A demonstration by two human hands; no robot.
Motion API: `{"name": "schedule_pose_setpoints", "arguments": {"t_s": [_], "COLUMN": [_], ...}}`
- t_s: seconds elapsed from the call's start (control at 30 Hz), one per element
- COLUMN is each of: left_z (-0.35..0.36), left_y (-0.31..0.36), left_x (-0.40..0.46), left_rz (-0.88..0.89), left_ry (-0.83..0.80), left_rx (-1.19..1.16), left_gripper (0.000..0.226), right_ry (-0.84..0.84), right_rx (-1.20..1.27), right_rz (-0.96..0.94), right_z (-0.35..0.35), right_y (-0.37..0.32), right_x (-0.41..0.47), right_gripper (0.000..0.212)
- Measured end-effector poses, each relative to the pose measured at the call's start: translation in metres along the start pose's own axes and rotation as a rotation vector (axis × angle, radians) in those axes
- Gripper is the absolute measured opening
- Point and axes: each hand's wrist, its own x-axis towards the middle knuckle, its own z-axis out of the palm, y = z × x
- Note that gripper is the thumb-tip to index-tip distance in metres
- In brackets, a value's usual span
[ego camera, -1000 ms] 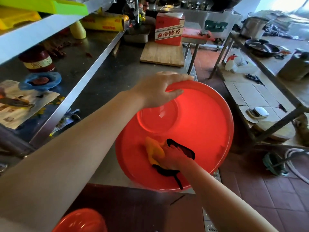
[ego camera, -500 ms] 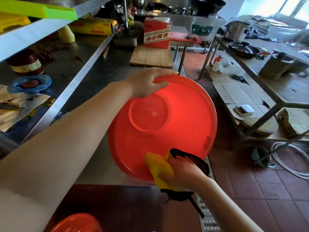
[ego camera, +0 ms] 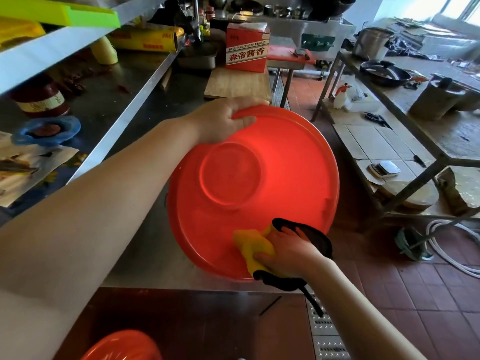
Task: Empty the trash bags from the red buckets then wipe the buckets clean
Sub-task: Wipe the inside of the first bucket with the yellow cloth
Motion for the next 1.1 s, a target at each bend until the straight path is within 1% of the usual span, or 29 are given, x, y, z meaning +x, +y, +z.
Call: {"name": "schedule_pose_setpoints", "arguments": {"t_s": [0.07, 0.23, 0.5, 0.6, 0.67, 0.8, 0.93, 1.0, 1.1], "left_z": [0.003, 0.005, -0.002, 0.002, 0.003, 0.005, 0.010, 0.013, 0.014], "left_y": [0.002, 0.003, -0.006, -0.009, -0.009, -0.002, 0.002, 0.004, 0.005], "left_x": [0.003, 0.014, 0.015, 0.017, 0.016, 0.015, 0.012, 0.010, 0.007], "left_rz": [0.019, 0.028, 0.060, 0.123, 0.133, 0.159, 0.201, 0.233, 0.232], "left_ry": [-0.014, -0.041, -0.013, 0.004, 0.006, -0.002, -0.021, -0.013, -0.009], "left_rx": [0.007, 0.082, 0.062, 0.122, 0.153, 0.175, 0.207, 0.217, 0.215], "left_gripper": [0.040, 0.041, 0.041, 0.044, 0.045, 0.046, 0.050, 0.049, 0.048], "right_ry": [-0.025, 0.000, -0.029, -0.032, -0.022, -0.011, -0.008, -0.006, -0.011], "right_rx": [-0.019, -0.003, -0.048, -0.026, 0.002, 0.025, 0.073, 0.082, 0.072], "right_rz": [0.005, -0.002, 0.012, 0.015, 0.016, 0.028, 0.051, 0.058, 0.059], "right_z": [0.000, -0.003, -0.006, -0.003, 0.000, 0.005, 0.008, 0.008, 0.010], "right_y": [-0.002, 0.001, -0.004, -0.007, -0.008, -0.009, -0.012, -0.013, -0.012], "right_x": [0.017, 0.065, 0.119, 0.132, 0.141, 0.158, 0.168, 0.172, 0.172], "right_gripper": [0.078, 0.074, 0.075, 0.073, 0.072, 0.074, 0.072, 0.071, 0.074]}}
